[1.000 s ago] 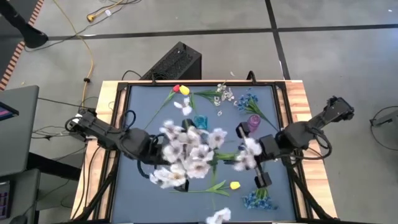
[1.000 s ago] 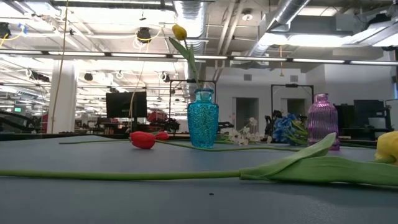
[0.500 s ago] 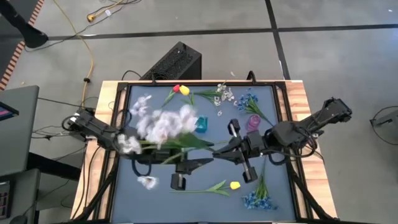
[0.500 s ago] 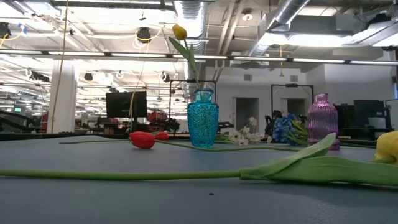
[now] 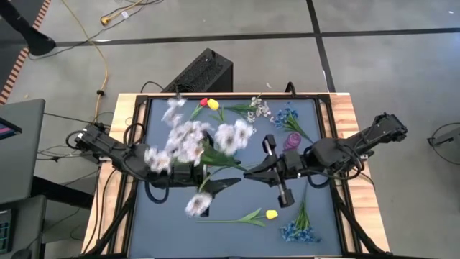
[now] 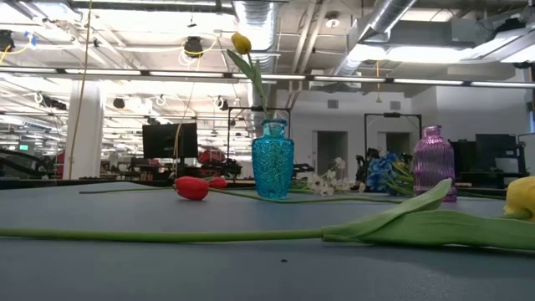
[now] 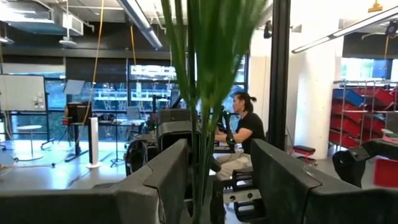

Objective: Sort flowers into vase by color
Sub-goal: Put the bottom white flowers into the blue vase

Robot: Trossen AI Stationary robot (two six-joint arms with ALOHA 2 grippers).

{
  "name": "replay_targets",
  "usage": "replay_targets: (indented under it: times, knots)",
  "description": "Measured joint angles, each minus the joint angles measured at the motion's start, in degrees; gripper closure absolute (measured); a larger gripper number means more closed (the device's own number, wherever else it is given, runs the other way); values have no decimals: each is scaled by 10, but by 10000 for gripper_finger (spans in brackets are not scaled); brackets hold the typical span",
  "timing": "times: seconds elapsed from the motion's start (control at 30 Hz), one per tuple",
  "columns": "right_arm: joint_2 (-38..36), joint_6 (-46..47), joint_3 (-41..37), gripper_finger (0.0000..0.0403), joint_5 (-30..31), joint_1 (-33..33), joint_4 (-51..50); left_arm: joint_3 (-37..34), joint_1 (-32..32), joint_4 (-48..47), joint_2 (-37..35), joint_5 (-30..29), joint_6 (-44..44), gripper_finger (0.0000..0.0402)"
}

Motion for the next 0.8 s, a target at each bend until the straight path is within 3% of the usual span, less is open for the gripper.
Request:
replay_targets:
  times: [0.23, 0.47, 0.67, 0.8]
  knots:
    - [0, 6, 0, 371, 0, -9, -22, 0, 2, 16, 0, -11, 9, 261]
    - [0, 10, 0, 361, 1, -11, -26, 0, 5, 13, 0, -58, 21, 381]
    - [-2, -13, 0, 312, 16, -11, -31, 0, 4, 3, 0, -92, 25, 398]
    - [-24, -44, 0, 260, 52, -8, -48, 0, 4, -20, -1, -149, 25, 399]
